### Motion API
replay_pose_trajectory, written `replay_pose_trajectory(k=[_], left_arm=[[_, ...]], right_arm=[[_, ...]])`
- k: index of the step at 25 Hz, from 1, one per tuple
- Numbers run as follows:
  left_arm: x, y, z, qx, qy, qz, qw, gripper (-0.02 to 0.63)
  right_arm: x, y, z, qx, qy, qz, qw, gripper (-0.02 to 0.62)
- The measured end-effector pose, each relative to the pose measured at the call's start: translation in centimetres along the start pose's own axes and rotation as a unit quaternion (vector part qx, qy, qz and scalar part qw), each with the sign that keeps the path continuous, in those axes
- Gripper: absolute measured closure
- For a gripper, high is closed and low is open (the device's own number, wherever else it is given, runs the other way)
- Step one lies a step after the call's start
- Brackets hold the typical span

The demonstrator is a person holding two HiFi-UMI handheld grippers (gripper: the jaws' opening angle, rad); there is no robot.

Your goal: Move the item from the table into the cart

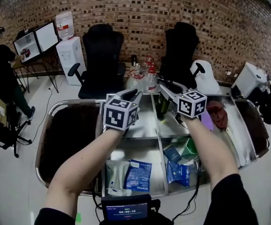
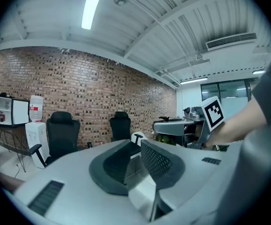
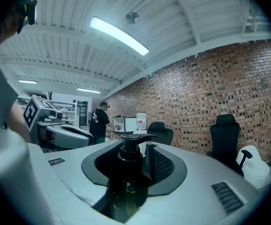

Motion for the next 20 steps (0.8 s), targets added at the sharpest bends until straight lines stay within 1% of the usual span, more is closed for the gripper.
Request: replay_pose_trajectory(k=[4, 8, 12, 15, 20], left_arm=[[-0.6, -0.1, -1.7, -0.007, 0.008, 0.021, 0.9997, 0.523], [-1.4, -0.2, -2.7, -0.008, 0.012, 0.007, 0.9999, 0.523], [-2.2, -0.6, -3.3, -0.007, 0.019, 0.017, 0.9996, 0.523], [-2.1, -0.6, -3.7, -0.008, 0.019, 0.016, 0.9997, 0.523], [-2.4, 0.0, -2.5, -0.006, 0.023, 0.013, 0.9996, 0.523]], right_arm=[[-1.2, -1.1, -0.5, 0.006, 0.005, 0.000, 1.000, 0.459], [-2.5, -1.8, -0.3, 0.011, 0.005, 0.005, 1.000, 0.459], [-2.7, -2.3, 0.0, 0.014, -0.007, 0.006, 1.000, 0.459], [-2.6, -2.2, 0.3, 0.020, -0.012, 0.015, 1.000, 0.460], [-3.3, -0.6, 0.0, 0.024, 0.006, 0.016, 1.000, 0.452]])
Point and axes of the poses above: the fingertips, and each gripper's own axes: z backward along the fingers, y to its left, x out of its top, the point moved 4 cm from there along z, backward along the fingers, and after that the axes turned 12 degrees about -y, right-handed, at the moved point
